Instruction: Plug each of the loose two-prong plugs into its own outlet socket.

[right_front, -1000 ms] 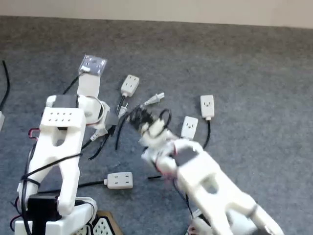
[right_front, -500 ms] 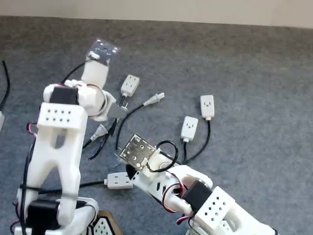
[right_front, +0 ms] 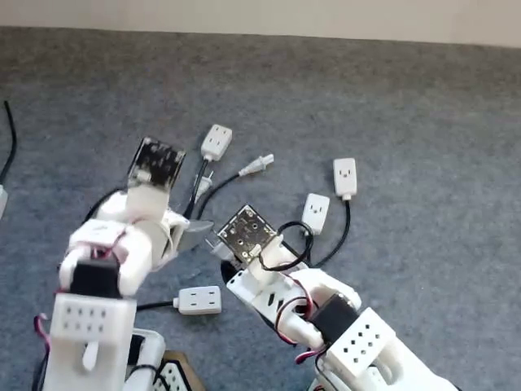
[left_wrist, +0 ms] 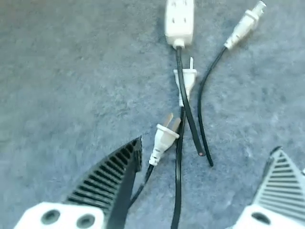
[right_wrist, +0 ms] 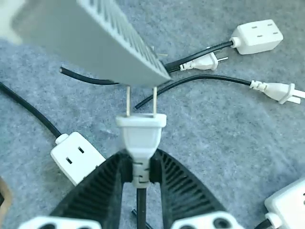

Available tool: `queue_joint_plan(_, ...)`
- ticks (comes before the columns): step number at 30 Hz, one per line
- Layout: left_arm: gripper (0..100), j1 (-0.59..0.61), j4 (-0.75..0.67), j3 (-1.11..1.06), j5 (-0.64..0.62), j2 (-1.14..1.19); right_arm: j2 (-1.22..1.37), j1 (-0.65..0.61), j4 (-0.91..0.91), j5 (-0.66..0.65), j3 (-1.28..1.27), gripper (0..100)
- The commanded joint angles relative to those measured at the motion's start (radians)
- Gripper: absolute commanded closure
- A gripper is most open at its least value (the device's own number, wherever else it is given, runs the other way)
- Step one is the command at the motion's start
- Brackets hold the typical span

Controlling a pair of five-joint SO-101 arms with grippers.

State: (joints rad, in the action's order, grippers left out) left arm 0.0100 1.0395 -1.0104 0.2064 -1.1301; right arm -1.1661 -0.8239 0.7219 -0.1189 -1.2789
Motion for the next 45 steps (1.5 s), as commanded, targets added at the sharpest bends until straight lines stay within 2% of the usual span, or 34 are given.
queue_joint_plan(1, 61, -0.015, -0.02, -0.044, -0.08, -0.173, -0.015, 0.016, -0.002, 0.014, 0.01, 99.3)
queue_joint_plan(11, 61, -0.056, -0.011, -0.05, -0.086, -0.211, -0.013, 0.018, -0.001, 0.009, 0.008, 99.3)
queue_joint_plan(15, 61, -0.09, -0.005, -0.133, -0.081, -0.214, -0.013, 0.022, 0.004, 0.008, 0.016, 99.3)
queue_joint_plan(20, 61, -0.113, -0.028, -0.24, -0.08, -0.22, -0.013, 0.071, 0.108, 0.003, 0.134, 99.3)
queue_joint_plan(24, 61, -0.114, -0.034, -0.249, -0.08, -0.213, -0.013, 0.12, 0.2, -0.04, 0.275, 99.3)
queue_joint_plan(29, 61, -0.116, -0.034, -0.263, -0.08, -0.213, -0.012, 0.125, 0.3, -0.051, 0.427, 99.3)
queue_joint_plan(35, 61, -0.162, -0.032, -0.265, -0.08, -0.213, -0.012, 0.124, 0.303, -0.048, 0.41, 99.3)
queue_joint_plan(41, 61, -0.084, -0.032, -0.249, -0.08, -0.22, -0.012, 0.134, 0.326, -0.063, 0.335, 99.3)
queue_joint_plan(45, 61, -0.002, -0.026, -0.209, -0.08, -0.211, -0.012, 0.225, 0.343, -0.149, 0.217, 99.3)
